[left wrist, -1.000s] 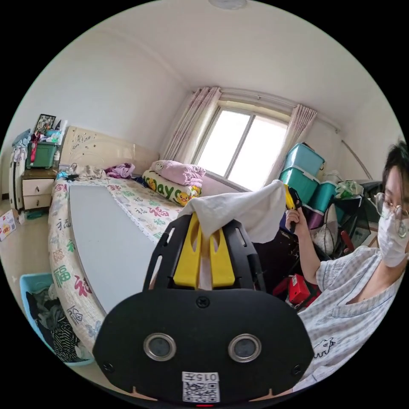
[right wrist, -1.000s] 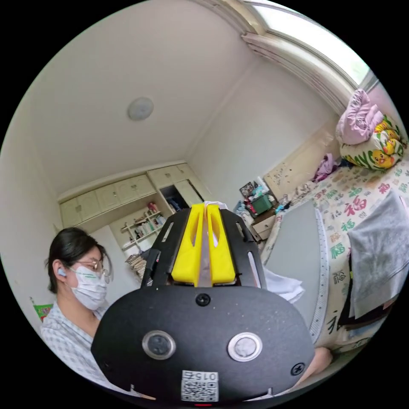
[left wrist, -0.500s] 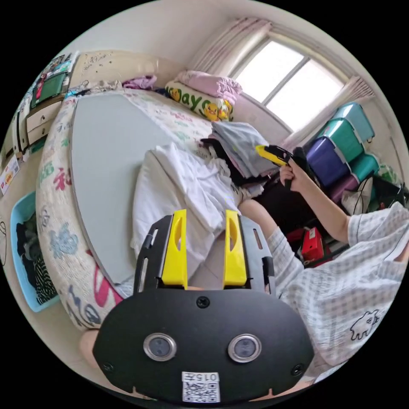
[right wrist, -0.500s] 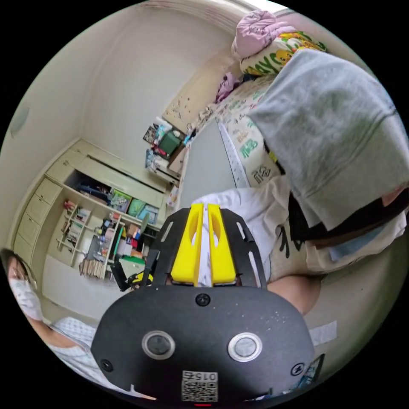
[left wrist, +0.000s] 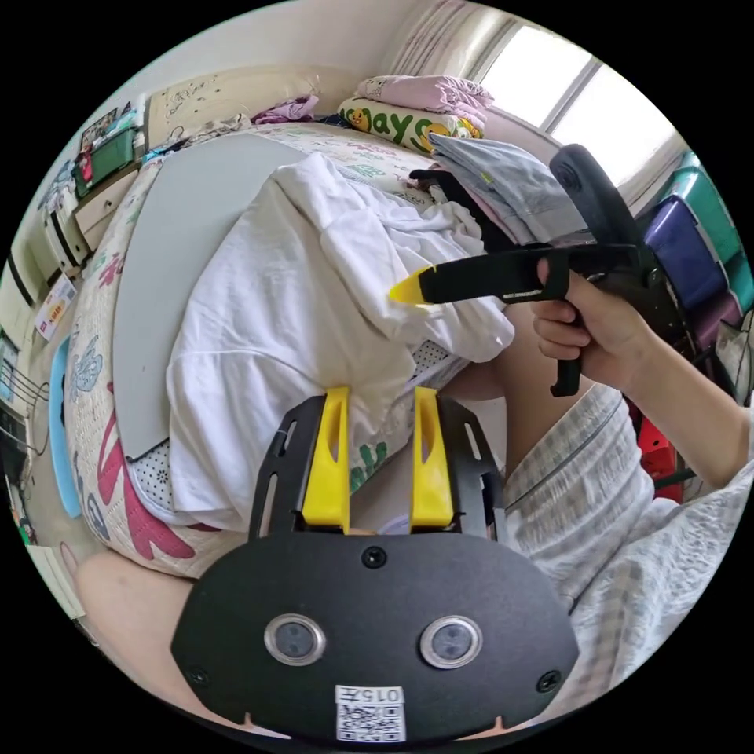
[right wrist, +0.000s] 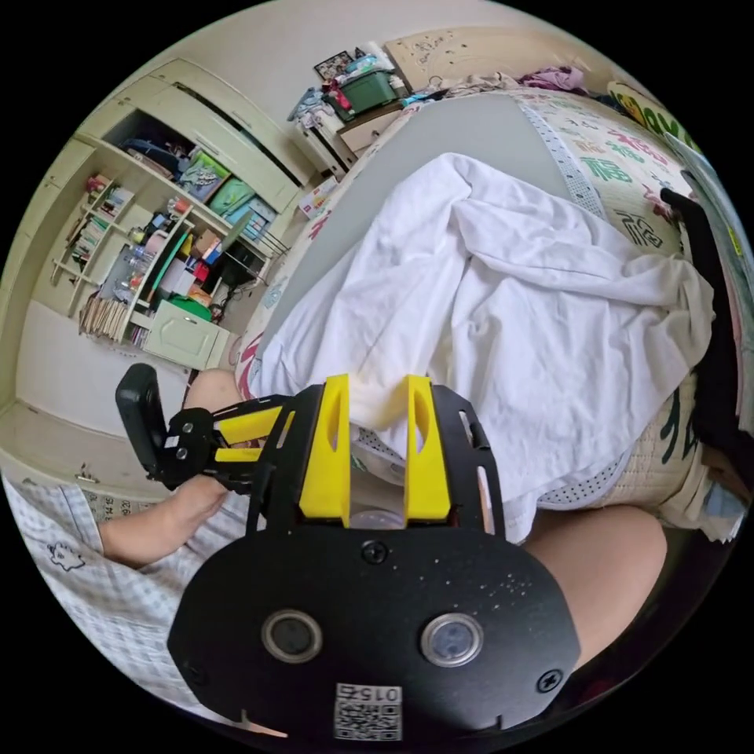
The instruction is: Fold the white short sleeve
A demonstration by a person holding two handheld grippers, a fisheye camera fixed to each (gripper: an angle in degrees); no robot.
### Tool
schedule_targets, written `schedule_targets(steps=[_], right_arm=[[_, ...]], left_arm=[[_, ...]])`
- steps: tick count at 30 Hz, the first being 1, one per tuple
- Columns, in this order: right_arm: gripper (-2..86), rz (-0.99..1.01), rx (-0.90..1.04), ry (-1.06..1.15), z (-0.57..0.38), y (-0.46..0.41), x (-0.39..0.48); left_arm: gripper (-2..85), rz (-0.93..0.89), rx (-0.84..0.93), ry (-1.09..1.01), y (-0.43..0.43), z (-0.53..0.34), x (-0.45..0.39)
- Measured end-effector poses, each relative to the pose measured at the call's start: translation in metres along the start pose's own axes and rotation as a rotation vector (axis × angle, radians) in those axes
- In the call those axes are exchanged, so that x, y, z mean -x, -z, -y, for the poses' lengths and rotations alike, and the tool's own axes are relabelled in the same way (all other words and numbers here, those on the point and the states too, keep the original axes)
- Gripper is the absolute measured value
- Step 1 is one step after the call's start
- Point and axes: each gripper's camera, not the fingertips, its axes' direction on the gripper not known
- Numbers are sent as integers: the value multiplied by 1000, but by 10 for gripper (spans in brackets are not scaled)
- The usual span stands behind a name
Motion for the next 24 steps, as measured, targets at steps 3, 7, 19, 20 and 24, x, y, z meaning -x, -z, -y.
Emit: schedule_targets(steps=[3, 7, 19, 20, 24], right_arm=[[29, 11, -6, -76, 3, -1, -19], [9, 96, -102, -116, -4, 25, -42], [2, 274, -639, -119, -78, 179, -77], [3, 250, -669, -86, -78, 191, -70], [5, 256, -766, -15, -62, 210, -61]], left_arm=[[55, 77, -4, 23, -5, -1, -10], [5, -50, -42, 66, -5, -14, -1], [-8, -145, -642, 251, 178, -105, 69], [-8, -137, -683, 261, 192, -108, 75], [-8, -117, -755, 299, 211, -103, 96]])
